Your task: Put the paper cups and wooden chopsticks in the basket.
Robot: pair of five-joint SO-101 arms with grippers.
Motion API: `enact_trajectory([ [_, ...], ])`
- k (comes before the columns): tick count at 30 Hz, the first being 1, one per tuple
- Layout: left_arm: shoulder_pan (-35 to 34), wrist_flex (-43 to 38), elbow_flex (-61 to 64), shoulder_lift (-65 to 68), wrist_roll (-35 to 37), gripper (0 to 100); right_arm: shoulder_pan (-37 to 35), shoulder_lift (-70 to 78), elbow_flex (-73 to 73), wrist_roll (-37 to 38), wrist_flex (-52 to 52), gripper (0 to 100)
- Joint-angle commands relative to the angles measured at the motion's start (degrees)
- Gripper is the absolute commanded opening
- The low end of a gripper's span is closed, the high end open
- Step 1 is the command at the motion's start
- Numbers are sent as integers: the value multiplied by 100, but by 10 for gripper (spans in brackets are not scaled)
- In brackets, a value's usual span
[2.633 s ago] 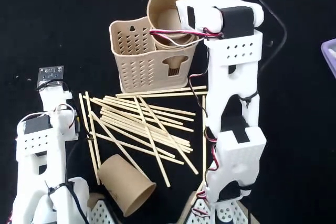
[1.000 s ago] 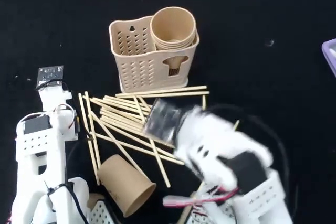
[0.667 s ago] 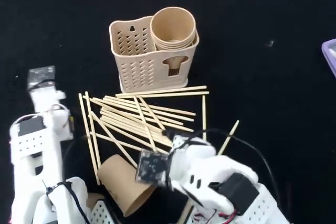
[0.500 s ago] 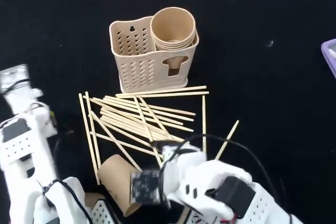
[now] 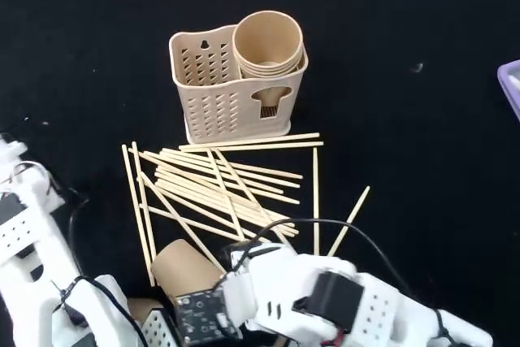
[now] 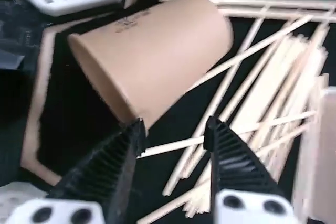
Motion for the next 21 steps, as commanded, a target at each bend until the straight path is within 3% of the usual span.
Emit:
enact_trajectory([
  [1,-611,-53,-505,-79,396,82,-281,303,-224,-519,-132,198],
  [7,-1455,-88,-655,-79,1389,84,-457,426,-154,-835,-246,198],
  [15,-1446,-97,-646,-79,1415,84,-580,400,-242,-835,-299,198],
  [21,-1446,-97,-646,-79,1433,84,-510,400,673,-791,-1301,195],
])
